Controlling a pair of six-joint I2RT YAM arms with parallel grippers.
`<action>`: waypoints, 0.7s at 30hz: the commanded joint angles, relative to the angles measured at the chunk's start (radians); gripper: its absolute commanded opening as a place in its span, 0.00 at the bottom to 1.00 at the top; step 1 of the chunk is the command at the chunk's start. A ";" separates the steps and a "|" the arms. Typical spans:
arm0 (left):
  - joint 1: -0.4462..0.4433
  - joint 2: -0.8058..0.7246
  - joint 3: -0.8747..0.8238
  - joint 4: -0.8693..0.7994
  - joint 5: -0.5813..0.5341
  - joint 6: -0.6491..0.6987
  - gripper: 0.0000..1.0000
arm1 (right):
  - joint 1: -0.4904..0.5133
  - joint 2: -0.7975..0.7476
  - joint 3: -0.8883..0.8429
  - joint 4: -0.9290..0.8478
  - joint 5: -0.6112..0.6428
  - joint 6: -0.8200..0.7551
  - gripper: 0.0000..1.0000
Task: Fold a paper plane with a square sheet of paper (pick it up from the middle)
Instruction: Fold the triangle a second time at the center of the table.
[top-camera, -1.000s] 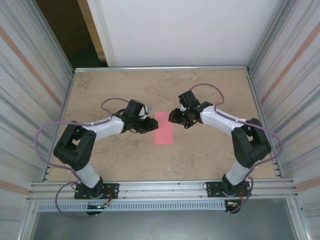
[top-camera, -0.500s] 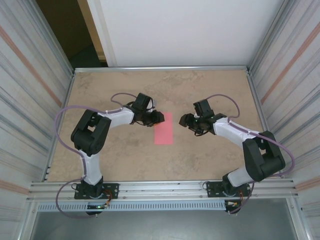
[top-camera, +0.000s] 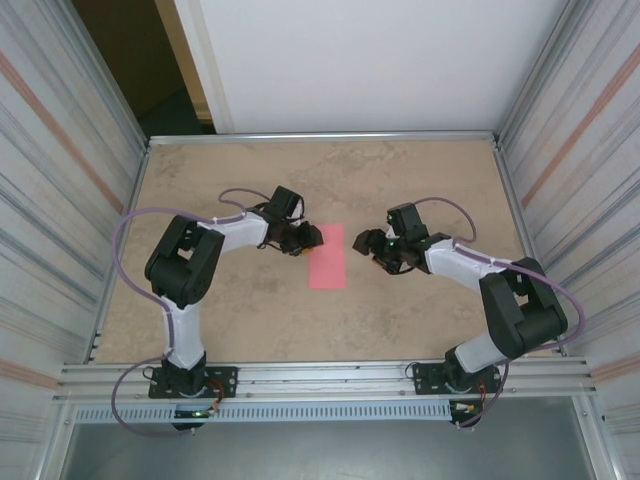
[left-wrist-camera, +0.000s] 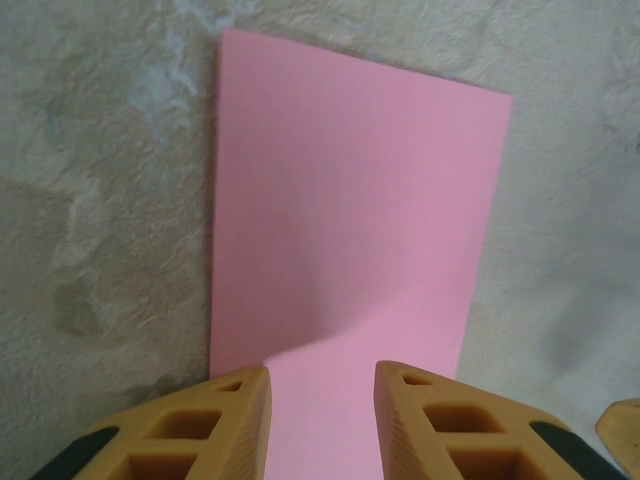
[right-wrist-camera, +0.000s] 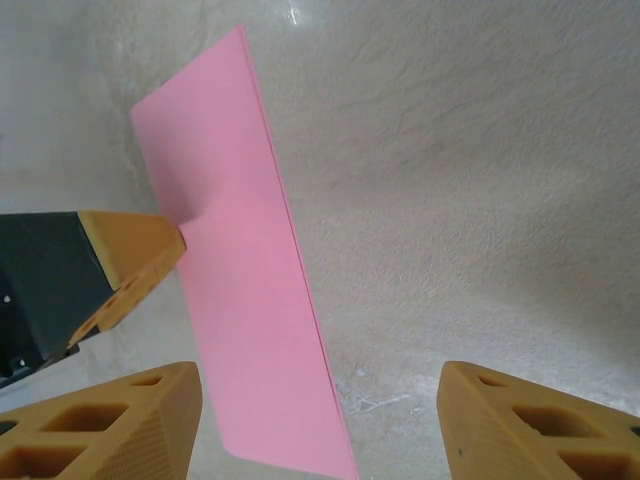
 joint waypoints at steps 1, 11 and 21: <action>0.002 0.016 -0.020 -0.003 -0.016 -0.027 0.33 | 0.013 0.015 -0.010 0.022 -0.047 0.032 0.62; 0.004 0.025 -0.059 -0.022 -0.073 -0.090 0.33 | 0.051 0.094 0.041 -0.026 -0.201 0.015 0.59; 0.004 0.027 -0.054 -0.080 -0.093 -0.110 0.33 | 0.081 0.134 0.044 -0.026 -0.181 0.037 0.52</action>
